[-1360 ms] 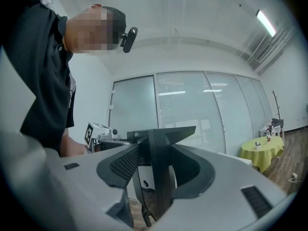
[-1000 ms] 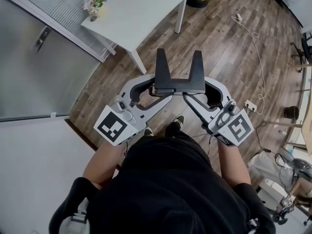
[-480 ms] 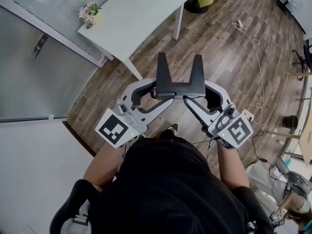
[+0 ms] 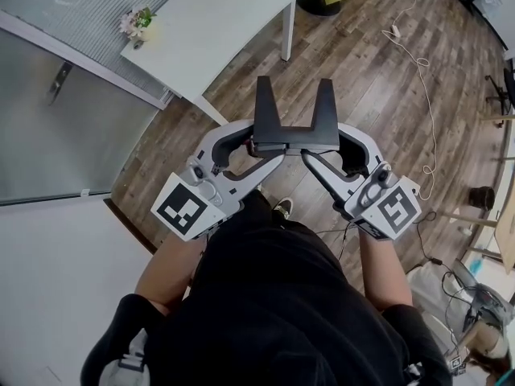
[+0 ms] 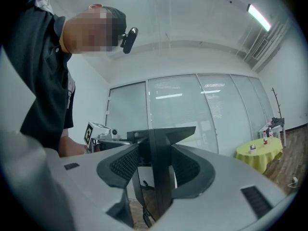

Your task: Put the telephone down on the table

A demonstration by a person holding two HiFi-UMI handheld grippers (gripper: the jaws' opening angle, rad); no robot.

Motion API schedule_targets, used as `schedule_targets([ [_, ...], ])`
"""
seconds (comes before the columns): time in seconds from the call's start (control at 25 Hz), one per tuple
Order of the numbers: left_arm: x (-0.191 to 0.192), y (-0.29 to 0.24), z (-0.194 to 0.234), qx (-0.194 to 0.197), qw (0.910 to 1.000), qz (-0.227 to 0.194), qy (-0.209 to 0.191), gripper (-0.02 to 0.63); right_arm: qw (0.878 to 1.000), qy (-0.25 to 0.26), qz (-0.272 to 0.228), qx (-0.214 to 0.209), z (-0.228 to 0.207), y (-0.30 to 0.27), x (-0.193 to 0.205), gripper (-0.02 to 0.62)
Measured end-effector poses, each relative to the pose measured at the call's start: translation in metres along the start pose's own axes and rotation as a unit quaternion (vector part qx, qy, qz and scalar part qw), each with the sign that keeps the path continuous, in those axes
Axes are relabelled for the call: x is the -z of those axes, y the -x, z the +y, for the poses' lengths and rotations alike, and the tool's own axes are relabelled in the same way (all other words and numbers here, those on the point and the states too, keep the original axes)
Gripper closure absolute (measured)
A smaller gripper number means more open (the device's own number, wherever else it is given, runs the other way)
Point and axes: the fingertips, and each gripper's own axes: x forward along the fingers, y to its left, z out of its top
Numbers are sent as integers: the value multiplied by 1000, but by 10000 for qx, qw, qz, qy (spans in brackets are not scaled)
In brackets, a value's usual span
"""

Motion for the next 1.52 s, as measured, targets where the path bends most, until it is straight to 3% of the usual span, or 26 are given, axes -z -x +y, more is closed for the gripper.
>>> schedule_targets([
  [0.52,9,-40,40,240,9997,-43,70,394,9997,-12,99,204,-52,-15,8,368],
  [1.52,5,-96,242,453,9988,-133,140,394,9988,46,237,418,-193,-168,11,368],
])
